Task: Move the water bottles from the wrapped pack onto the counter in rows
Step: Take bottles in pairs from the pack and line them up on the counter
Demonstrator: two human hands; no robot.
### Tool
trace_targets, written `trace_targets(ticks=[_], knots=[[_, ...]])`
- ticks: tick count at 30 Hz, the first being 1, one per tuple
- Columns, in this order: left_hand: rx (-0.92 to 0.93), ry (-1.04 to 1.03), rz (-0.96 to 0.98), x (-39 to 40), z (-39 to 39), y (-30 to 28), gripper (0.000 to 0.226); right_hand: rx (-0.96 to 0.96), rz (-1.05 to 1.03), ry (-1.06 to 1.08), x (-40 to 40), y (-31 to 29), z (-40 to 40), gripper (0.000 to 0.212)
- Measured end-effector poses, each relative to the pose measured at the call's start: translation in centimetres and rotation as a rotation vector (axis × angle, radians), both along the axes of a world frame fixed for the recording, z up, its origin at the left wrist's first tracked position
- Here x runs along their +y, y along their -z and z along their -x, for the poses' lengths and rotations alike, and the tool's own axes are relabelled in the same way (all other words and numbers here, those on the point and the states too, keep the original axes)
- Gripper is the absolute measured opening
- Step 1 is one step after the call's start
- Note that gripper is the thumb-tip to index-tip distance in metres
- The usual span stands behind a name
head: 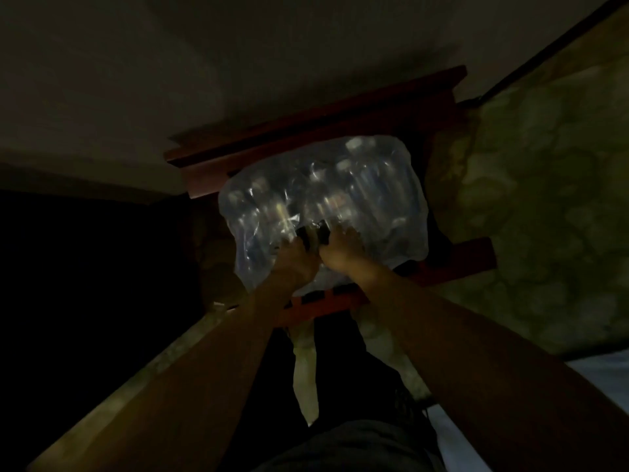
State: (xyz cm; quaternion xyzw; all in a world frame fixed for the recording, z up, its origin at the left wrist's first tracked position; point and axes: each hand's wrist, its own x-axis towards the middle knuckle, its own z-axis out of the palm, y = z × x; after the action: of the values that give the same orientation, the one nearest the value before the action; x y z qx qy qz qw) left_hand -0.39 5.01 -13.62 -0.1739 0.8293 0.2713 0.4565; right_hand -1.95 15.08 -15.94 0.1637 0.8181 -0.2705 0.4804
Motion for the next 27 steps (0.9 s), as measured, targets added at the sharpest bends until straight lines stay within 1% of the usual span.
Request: trace_targets(ticks=[1, 3, 5, 9, 11, 14, 16, 19, 21, 23, 25, 27], knots=[[0.02, -0.05, 0.032, -0.1, 0.2, 0.7, 0.039, 0.009, -0.007, 0.016, 0.1, 0.6, 0.2, 0.068], [0.038, -0.154, 0.065, -0.3, 0.5, 2.2, 0.042, 0.058, -0.001, 0.073, 0.4, 1.6, 0.7, 0.053], [0.009, -0.306, 0.021, -0.5, 0.5, 3.5, 0.042, 0.093, -0.027, 0.072, 0.6, 2.3, 1.2, 0.036], [-0.036, -0.488, -0.016, -0.6, 0.6, 4.7, 0.035, 0.086, -0.092, 0.082, 0.4, 3.4, 1.8, 0.027], [-0.049, -0.543, -0.037, -0.7, 0.7, 5.3, 0.033, 0.11, -0.11, 0.057, 0.1, 3.8, 1.7, 0.027], [-0.118, -0.591, -0.084, -0.7, 0.9, 6.2, 0.037, 0.134, -0.136, -0.006, 0.0, 4.6, 1.4, 0.03], [-0.145, -0.644, -0.089, -0.3, 0.8, 7.0, 0.037, 0.058, -0.118, 0.045, 0.3, 5.3, 1.4, 0.027], [-0.167, -0.653, -0.068, 0.3, 0.6, 8.2, 0.038, -0.048, -0.069, 0.095, 0.5, 6.0, 1.0, 0.029], [-0.147, -0.734, -0.086, 0.2, 0.6, 8.7, 0.034, -0.046, -0.025, 0.107, 0.4, 5.9, 0.5, 0.033], [-0.131, -0.802, -0.099, 0.2, 0.7, 9.2, 0.029, -0.004, 0.005, 0.119, 0.5, 5.6, 0.0, 0.036], [-0.123, -0.83, -0.082, 0.4, 0.7, 9.5, 0.018, 0.038, -0.01, 0.129, 0.5, 5.1, -0.1, 0.037], [-0.101, -0.836, -0.047, 0.8, 0.4, 9.7, 0.016, 0.028, -0.035, 0.161, 0.3, 4.7, -0.1, 0.038]])
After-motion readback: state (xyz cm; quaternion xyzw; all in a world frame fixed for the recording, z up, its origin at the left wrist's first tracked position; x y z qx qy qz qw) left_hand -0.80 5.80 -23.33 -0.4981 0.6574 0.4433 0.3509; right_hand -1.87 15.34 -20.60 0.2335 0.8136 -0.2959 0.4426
